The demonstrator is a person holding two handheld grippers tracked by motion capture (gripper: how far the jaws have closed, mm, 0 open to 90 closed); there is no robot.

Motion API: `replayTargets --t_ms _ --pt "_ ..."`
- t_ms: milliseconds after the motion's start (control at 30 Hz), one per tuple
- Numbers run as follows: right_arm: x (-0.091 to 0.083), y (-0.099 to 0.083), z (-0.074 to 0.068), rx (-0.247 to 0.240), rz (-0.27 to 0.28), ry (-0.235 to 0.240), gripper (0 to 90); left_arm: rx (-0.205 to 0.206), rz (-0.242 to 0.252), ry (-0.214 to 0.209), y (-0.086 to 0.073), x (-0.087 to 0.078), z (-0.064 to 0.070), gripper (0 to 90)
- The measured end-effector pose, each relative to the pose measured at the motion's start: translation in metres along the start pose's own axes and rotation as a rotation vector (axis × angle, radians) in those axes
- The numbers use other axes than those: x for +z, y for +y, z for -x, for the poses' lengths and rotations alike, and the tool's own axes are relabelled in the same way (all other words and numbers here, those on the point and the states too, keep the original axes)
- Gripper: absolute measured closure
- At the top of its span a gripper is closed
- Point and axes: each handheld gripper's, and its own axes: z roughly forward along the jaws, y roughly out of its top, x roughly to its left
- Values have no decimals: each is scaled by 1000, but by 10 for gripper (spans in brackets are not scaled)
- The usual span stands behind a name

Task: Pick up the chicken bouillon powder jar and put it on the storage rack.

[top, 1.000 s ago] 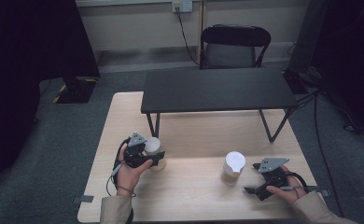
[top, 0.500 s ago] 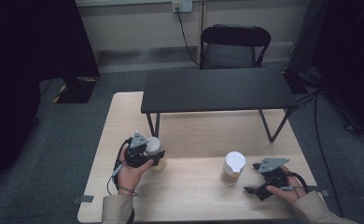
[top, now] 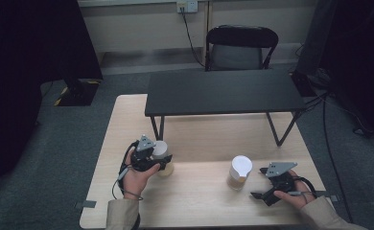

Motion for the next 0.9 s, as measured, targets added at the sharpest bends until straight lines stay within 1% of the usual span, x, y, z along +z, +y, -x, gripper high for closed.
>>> replayTargets --t_ms 100,167,300,333,400,667,800,900 --pt "0 0 0 0 0 0 0 7 -2 -7 4 1 3 347" --pt "0 0 0 0 0 0 0 7 -4 -15 7 3 4 347" --pt "0 0 0 1 0 0 0 19 -11 -33 13 5 5 348" --pt "0 0 0 1 0 0 0 13 -8 -37 14 6 6 347" --pt "0 0 0 0 0 0 0 23 -6 -45 17 8 7 347" --pt "0 0 0 1 0 0 0 34 -3 -78 30 17 13 347" --pt "0 0 0 1 0 0 0 49 -4 -88 37 22 16 348" --pt "0 0 0 1 0 0 0 52 -5 -96 41 24 18 347"
